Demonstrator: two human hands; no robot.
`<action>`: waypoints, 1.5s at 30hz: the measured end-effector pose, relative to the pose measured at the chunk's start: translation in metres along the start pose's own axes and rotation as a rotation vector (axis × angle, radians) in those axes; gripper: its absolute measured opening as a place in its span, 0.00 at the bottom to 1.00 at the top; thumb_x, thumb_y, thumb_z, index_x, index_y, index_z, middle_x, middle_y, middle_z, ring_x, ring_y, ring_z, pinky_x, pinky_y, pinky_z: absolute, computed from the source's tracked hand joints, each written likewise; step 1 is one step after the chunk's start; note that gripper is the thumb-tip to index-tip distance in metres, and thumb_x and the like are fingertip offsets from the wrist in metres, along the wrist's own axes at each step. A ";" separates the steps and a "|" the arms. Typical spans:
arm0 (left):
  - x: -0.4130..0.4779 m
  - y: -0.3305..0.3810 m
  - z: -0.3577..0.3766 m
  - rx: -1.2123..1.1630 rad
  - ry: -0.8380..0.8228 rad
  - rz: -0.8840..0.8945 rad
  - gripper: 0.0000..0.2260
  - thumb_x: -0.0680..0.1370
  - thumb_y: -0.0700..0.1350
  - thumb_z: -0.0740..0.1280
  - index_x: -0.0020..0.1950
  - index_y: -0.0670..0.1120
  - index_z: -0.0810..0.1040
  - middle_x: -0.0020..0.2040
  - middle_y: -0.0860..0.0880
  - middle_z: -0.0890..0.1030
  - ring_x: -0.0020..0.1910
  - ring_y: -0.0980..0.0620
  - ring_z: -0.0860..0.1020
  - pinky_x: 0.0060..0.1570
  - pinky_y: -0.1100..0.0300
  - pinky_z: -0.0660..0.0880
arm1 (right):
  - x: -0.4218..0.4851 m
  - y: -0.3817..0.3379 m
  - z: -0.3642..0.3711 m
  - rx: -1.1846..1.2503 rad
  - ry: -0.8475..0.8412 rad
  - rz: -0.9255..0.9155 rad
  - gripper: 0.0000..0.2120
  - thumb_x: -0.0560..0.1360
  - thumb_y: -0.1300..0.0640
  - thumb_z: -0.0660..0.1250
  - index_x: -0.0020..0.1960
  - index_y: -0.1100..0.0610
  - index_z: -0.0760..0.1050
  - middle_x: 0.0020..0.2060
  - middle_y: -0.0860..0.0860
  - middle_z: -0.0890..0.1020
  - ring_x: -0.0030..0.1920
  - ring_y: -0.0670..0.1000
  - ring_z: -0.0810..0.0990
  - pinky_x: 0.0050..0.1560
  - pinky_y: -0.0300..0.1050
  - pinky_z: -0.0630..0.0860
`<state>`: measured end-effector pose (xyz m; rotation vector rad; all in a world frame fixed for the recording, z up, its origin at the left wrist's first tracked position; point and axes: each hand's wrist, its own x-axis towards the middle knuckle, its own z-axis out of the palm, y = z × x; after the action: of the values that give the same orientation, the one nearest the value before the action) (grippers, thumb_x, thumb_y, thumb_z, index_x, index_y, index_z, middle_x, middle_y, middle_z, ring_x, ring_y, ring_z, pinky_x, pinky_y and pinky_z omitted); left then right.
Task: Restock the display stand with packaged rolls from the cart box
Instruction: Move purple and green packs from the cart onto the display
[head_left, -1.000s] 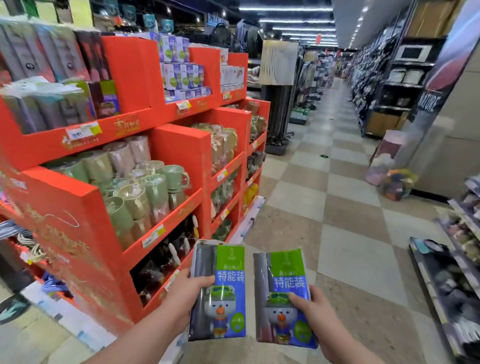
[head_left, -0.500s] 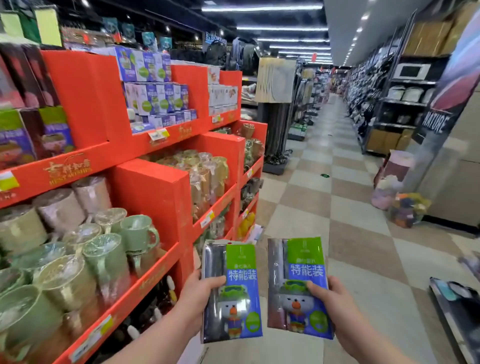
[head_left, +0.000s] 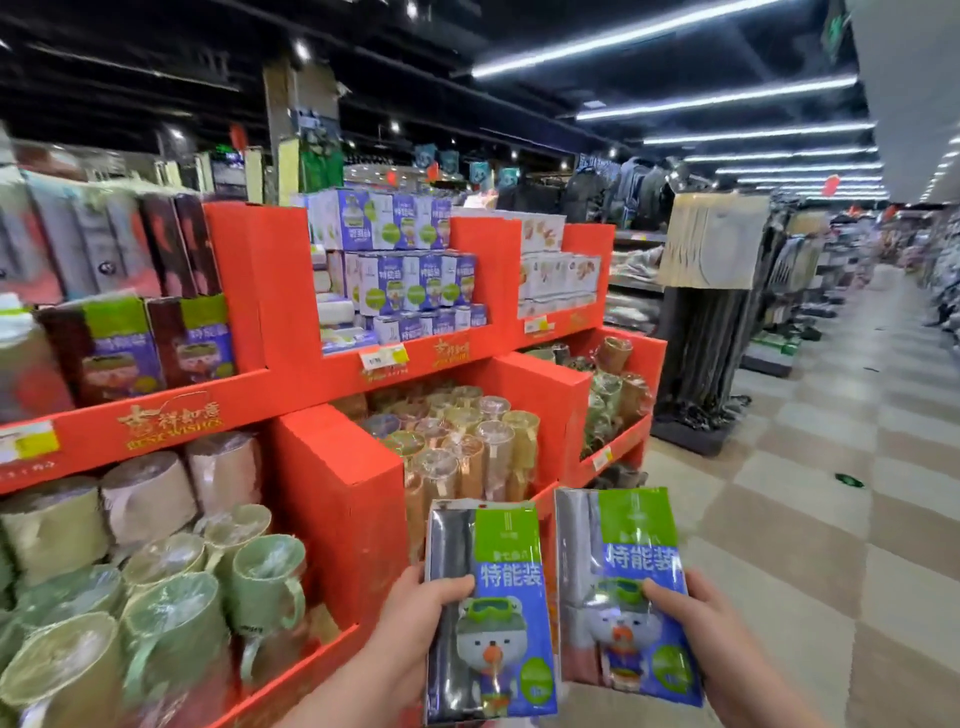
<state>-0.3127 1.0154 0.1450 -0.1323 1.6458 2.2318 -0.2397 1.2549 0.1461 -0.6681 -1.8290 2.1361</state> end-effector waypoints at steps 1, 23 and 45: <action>0.007 0.005 0.008 -0.015 0.014 0.020 0.12 0.73 0.29 0.65 0.55 0.36 0.78 0.41 0.36 0.84 0.35 0.41 0.84 0.33 0.54 0.79 | 0.016 -0.008 -0.002 0.004 -0.031 -0.006 0.08 0.73 0.69 0.66 0.52 0.64 0.76 0.42 0.64 0.84 0.39 0.64 0.84 0.48 0.67 0.78; 0.009 0.140 -0.121 -0.181 0.520 0.436 0.07 0.76 0.31 0.62 0.49 0.40 0.77 0.32 0.44 0.84 0.27 0.47 0.82 0.23 0.58 0.77 | 0.117 -0.103 0.262 0.036 -0.718 -0.155 0.11 0.75 0.65 0.65 0.57 0.62 0.76 0.47 0.63 0.84 0.43 0.64 0.83 0.43 0.60 0.81; -0.011 0.217 -0.315 -0.240 0.682 0.584 0.19 0.64 0.33 0.68 0.55 0.35 0.78 0.46 0.31 0.82 0.38 0.36 0.83 0.34 0.50 0.81 | 0.145 -0.125 0.614 -0.216 -0.740 -0.483 0.13 0.72 0.68 0.70 0.55 0.62 0.75 0.50 0.58 0.81 0.42 0.51 0.78 0.32 0.32 0.75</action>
<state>-0.4197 0.6622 0.2446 -0.6019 1.9051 3.0691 -0.6813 0.8158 0.3073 0.5825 -2.2706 1.9849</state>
